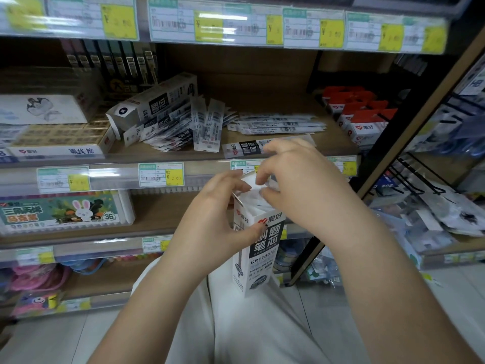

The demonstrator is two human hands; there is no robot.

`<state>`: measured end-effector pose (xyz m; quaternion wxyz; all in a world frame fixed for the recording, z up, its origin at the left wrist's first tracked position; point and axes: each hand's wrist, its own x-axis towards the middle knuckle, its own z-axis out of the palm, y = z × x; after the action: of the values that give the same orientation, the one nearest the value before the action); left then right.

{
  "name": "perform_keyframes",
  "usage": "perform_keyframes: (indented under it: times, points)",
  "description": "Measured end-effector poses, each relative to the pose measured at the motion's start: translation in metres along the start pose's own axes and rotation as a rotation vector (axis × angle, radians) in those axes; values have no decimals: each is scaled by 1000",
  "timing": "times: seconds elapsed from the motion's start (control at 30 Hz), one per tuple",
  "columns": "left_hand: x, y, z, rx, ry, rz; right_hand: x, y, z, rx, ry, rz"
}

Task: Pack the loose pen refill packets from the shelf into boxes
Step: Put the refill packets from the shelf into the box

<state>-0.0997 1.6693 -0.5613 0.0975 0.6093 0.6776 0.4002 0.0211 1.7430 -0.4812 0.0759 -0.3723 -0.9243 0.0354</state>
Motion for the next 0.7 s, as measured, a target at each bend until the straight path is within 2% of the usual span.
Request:
perform_keyframes:
  times: [0.2,0.4,0.7]
  points:
    - [-1,1,1,-21,-3,12,5,0,9,59,-25,12]
    - [-1,-2,0,13,1,4,8,3,10,92,-31,-64]
    - [0,0,0,15,-14,8,2,11,-8,400,288,-22]
